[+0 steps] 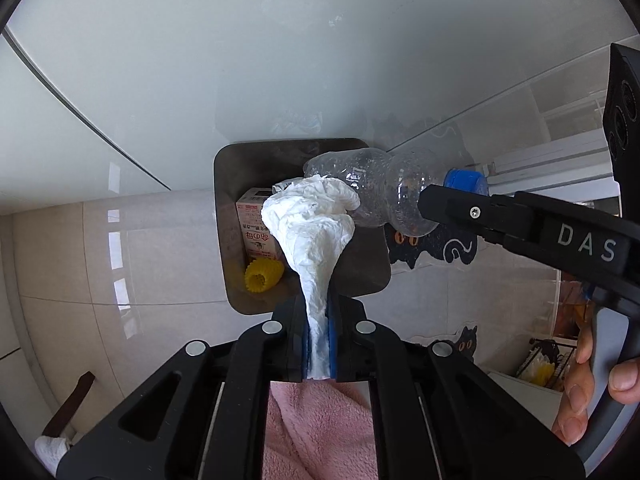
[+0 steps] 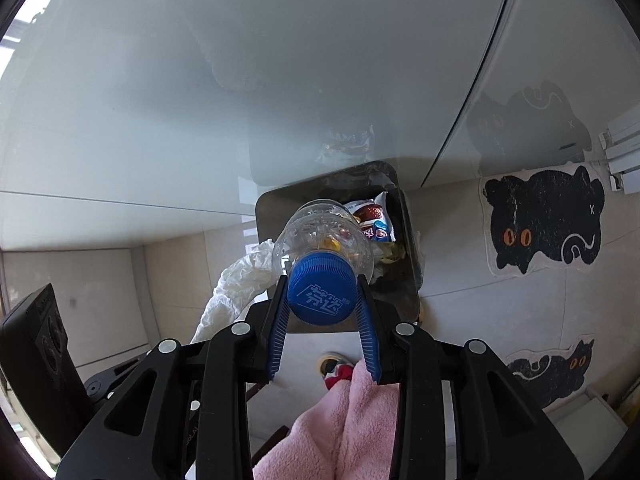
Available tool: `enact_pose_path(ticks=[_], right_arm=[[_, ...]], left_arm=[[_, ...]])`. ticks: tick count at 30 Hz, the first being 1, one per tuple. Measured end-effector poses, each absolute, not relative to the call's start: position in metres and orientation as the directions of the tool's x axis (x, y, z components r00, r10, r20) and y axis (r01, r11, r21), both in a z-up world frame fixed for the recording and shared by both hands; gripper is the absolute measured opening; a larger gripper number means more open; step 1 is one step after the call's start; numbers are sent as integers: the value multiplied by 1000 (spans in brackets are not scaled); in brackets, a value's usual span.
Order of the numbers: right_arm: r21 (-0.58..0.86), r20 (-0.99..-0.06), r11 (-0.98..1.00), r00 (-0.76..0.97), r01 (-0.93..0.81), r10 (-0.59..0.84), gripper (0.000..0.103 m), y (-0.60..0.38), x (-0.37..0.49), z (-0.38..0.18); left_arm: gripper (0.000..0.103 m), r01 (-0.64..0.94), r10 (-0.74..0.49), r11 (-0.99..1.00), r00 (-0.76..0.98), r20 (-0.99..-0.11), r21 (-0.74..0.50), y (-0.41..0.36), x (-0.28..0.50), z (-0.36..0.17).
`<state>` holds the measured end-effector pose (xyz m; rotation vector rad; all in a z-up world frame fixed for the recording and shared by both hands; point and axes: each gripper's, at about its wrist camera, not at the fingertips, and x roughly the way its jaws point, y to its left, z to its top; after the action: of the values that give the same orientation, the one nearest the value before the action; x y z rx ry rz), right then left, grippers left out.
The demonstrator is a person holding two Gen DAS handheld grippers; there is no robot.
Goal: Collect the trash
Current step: 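Carry the tissue and bottle down over the bin and open both tools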
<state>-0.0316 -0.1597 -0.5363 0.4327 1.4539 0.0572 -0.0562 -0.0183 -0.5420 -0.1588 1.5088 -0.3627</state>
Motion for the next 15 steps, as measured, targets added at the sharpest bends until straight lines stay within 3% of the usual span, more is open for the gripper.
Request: enact_pose_path(ticks=[1,3,4,6,7,8,9,11,13,15], right_arm=[[323,-945,919,125,227,302,38,-161,-29,-537],[329,-943,913,140,240,303,56,-163,-25,-535],[331,-942,911,151,245,301,69,-165,-23,-533],[333,-940,910,159,249,301,74,-165,-19,-530],[328,-942,911,160,250,295,77,-165,-17,-528],[320,-944,914,163,251,286,89,-165,-16,-525],[316,-945,915,171,251,280,93,-166,-16,-522],[298,-950,923,176,246,260,100,-165,-14,-515],[280,-954,931,176,233,243,100,-164,-14,-506],[275,-954,935,183,225,237,100,-164,-15,-495]], left_arm=[[26,132,-334,935,13,-942,-330,-19,-54,-544],[45,124,-336,935,18,-942,-331,-18,-55,-543],[49,125,-337,935,21,-941,-332,-17,-55,-542],[53,130,-340,933,15,-940,-336,-17,-55,-540],[62,131,-337,934,15,-941,-332,-17,-55,-539],[64,130,-336,935,20,-942,-330,-16,-56,-537],[70,128,-337,935,24,-941,-331,-15,-56,-535],[80,117,-348,932,35,-937,-342,-11,-57,-528],[94,108,-353,932,48,-934,-347,-7,-57,-520],[95,103,-358,931,56,-932,-351,-4,-58,-510]])
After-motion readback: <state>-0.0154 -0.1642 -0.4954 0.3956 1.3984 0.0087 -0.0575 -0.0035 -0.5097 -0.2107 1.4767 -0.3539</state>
